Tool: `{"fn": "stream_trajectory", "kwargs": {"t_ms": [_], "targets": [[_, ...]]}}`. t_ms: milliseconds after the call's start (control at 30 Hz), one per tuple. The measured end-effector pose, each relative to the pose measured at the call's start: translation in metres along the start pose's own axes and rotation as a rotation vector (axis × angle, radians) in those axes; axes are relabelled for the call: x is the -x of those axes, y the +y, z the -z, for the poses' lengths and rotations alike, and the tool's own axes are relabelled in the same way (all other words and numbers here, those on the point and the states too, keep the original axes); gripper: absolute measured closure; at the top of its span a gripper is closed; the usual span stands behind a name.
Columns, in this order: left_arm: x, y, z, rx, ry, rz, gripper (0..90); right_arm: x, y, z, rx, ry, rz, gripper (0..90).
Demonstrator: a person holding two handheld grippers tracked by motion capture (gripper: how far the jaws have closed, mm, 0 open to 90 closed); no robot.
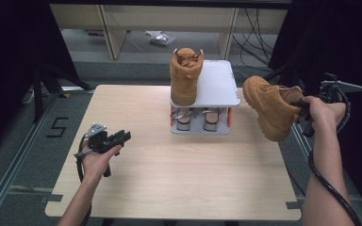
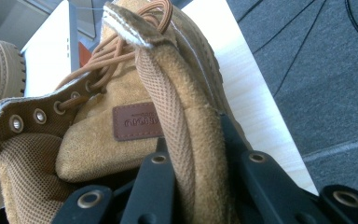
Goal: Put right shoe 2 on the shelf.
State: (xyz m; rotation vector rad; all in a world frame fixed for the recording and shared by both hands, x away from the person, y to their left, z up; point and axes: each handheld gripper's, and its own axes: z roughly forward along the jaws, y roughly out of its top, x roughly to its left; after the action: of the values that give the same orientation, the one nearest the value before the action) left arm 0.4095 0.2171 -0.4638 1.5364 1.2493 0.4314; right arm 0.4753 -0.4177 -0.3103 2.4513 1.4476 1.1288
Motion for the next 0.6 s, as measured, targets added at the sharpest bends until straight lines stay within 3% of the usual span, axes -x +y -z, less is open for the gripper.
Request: {"fn": "stream_trajectory", "kwargs": {"t_ms": [100,167,600], "targets": [[-0.0003,0.0,0.0003,-0.001,0.001,0.001,65.7,0.0002,0.0002,-0.0003,0.007,0.005,0.014,81.3],[-0.0003,0.0,0.0002,-0.001,0.0,0.001,65.7,-0.0019,0.0012,-0.0001,0.006,0.006,-0.009,81.3],[-0.0003,-0.0008,-0.0006,-0.001,0.004,0.005,65.3,-0.0045,0.0041,-0.0002,0.028,0.019,-0.024,81.1]]}}
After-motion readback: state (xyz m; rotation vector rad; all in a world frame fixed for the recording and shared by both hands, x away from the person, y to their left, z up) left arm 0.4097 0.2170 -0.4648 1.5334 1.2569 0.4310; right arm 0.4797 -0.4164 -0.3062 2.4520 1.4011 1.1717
